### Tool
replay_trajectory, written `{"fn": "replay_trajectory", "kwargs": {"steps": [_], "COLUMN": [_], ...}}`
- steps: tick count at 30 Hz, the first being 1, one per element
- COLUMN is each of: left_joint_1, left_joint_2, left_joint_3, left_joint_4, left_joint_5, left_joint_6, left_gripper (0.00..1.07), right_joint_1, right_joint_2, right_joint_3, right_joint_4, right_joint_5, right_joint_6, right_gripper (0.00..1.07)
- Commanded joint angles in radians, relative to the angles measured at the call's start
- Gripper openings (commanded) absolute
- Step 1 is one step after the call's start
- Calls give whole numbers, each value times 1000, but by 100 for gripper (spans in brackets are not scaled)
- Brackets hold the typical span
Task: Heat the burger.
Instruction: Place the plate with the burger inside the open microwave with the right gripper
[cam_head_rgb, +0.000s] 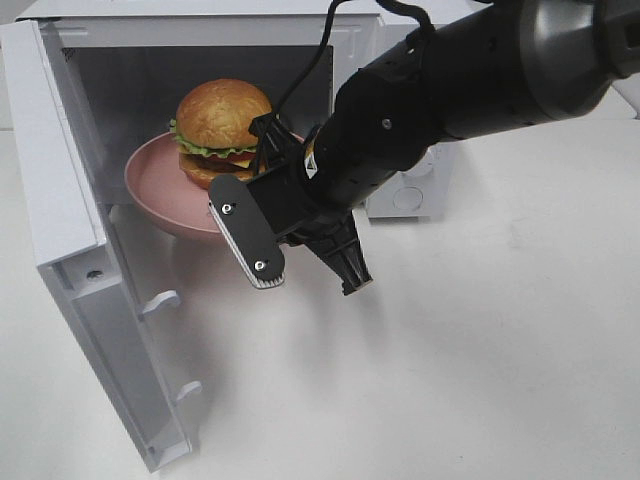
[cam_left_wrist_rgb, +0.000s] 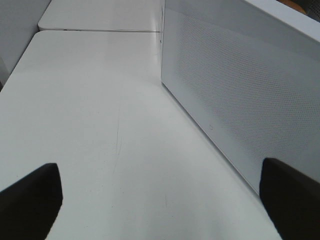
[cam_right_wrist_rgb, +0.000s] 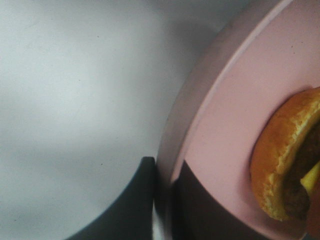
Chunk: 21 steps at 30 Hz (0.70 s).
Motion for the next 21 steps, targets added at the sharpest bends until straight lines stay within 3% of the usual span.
{"fn": "replay_trajectory", "kwargs": {"steps": [1, 10, 21], "left_joint_1": [-4, -4, -3], "left_joint_2": [-18, -18, -18], "left_joint_3": [3, 3, 3], "left_joint_4": [-2, -2, -2], "left_joint_5": [-15, -15, -15], "left_joint_6": [1, 1, 1], "left_gripper": [100, 100, 100], "right_joint_1": [-13, -36, -47], "right_joint_2": [18, 76, 140], "right_joint_3": [-64, -174, -291], "right_joint_4": [-46, -144, -149], "right_joint_5": [-44, 22, 55], "right_joint_6": [53, 167, 167], "right_gripper": [0, 0, 0]}}
